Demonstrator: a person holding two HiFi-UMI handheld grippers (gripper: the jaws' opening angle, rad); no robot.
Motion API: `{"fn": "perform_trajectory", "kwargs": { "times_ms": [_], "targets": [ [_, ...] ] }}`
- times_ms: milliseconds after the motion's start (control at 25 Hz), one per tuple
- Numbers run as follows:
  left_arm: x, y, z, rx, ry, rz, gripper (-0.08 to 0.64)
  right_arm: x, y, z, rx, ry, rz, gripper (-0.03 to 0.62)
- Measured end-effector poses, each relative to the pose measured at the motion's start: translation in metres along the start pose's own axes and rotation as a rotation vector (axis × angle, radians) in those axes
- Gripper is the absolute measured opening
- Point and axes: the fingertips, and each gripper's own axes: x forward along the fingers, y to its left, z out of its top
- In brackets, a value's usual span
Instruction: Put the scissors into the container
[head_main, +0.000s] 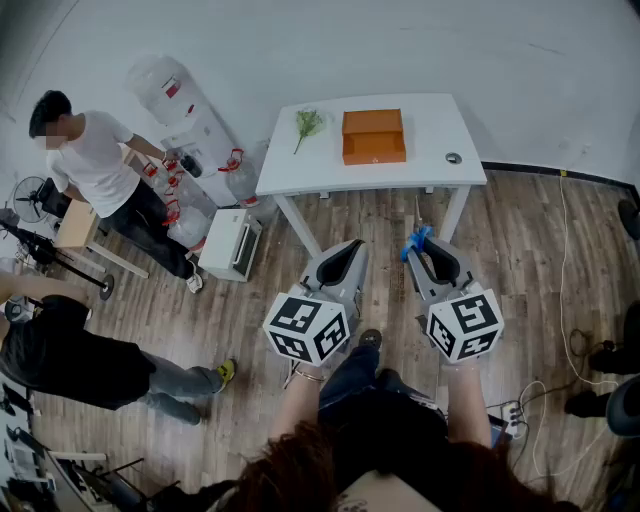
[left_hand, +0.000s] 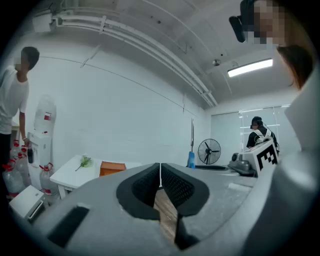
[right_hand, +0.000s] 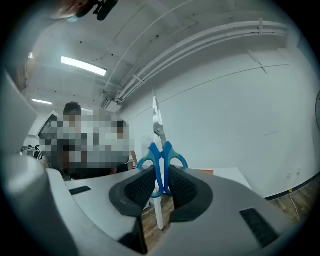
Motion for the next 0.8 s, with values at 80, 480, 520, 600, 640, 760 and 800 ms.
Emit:
{"fn": "perform_trajectory", "kwargs": {
  "times_ms": [80, 480, 520, 600, 640, 760, 800],
  "targets": [
    [0.003, -0.002, 0.000, 0.003, 0.000, -0.001, 0.021, -0.001, -0.003, 0.003, 0.004, -0.025, 0.002, 0.066],
    [0.030, 0.006, -0.004, -0.003, 0.006, -0.016, 0.021, 0.016, -0.019, 0.002, -0.008, -0.037, 0.007, 0.064],
    [0.034, 0.009, -0.004, -0.004, 0.008, -0.017, 0.021, 0.020, -0.022, 0.002, -0.007, -0.035, 0.006, 0.065],
    [0.042, 0.015, -0.003, -0.007, 0.010, -0.018, 0.021, 0.028, -0.028, 0.001, -0.005, -0.031, 0.004, 0.064],
    [0.045, 0.019, -0.002, -0.008, 0.010, -0.018, 0.021, 0.033, -0.031, 0.001, -0.006, -0.027, 0.003, 0.064],
    [0.055, 0.032, 0.000, -0.014, 0.008, -0.020, 0.021, 0.046, -0.037, 0.000, -0.009, -0.016, -0.005, 0.064],
    [0.059, 0.037, 0.001, -0.016, 0.008, -0.023, 0.021, 0.051, -0.040, -0.001, -0.009, -0.014, -0.008, 0.064]
  ]
}}
